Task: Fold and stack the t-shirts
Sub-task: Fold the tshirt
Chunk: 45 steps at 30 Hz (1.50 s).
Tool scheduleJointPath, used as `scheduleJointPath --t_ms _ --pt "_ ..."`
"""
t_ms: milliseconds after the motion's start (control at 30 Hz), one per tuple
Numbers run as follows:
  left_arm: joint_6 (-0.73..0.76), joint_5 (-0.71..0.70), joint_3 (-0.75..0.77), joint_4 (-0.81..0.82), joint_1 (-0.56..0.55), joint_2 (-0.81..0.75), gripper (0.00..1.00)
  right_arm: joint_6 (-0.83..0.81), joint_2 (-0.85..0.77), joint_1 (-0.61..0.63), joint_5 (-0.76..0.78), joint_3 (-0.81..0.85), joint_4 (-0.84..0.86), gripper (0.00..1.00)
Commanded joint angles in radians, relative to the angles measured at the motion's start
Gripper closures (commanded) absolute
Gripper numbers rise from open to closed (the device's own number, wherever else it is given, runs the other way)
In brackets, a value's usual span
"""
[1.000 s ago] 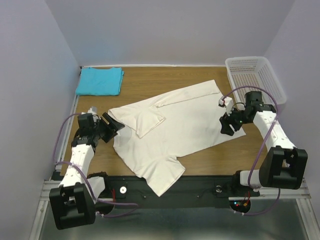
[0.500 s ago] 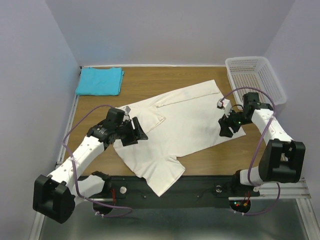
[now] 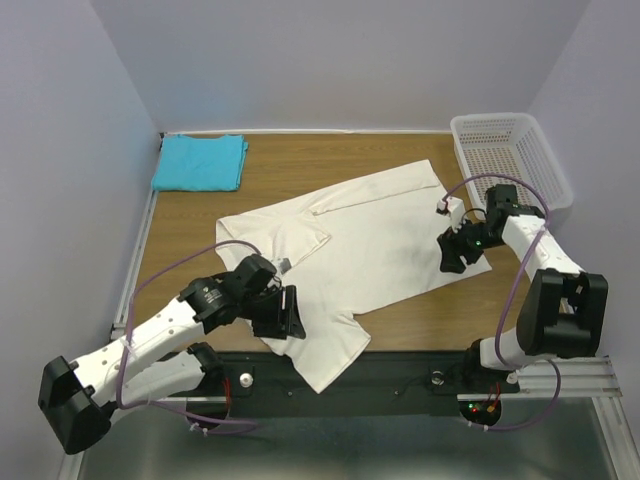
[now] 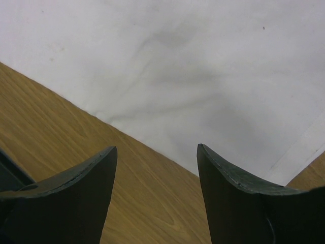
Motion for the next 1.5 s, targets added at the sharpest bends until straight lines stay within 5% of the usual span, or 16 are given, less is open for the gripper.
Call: scheduleJointPath --t_ms 0,267,567,867,1233,1467 --pt "-0.142 0.081 -0.051 -0.056 -0.063 -0.053 0.37 0.038 0.017 -0.006 -0.006 0.036 0.038 0.3" --pt "-0.21 0.097 -0.069 0.042 -0.286 0.01 0.37 0.058 0.019 -0.006 -0.032 0.007 0.052 0.3" --pt "-0.111 -0.116 0.133 0.065 -0.6 0.433 0.36 0.052 -0.007 -0.007 -0.023 -0.024 0.055 0.3" --pt "-0.065 -0.221 0.251 0.038 -0.668 0.656 0.36 0.053 -0.023 -0.012 -0.014 -0.029 0.053 0.3" --pt "-0.032 -0.259 0.248 -0.001 -0.672 0.691 0.44 0.071 -0.02 -0.015 -0.02 -0.019 0.053 0.3" --pt "-0.018 -0.245 0.238 -0.004 -0.674 0.677 0.72 0.081 -0.015 -0.015 -0.02 -0.009 0.052 0.3"
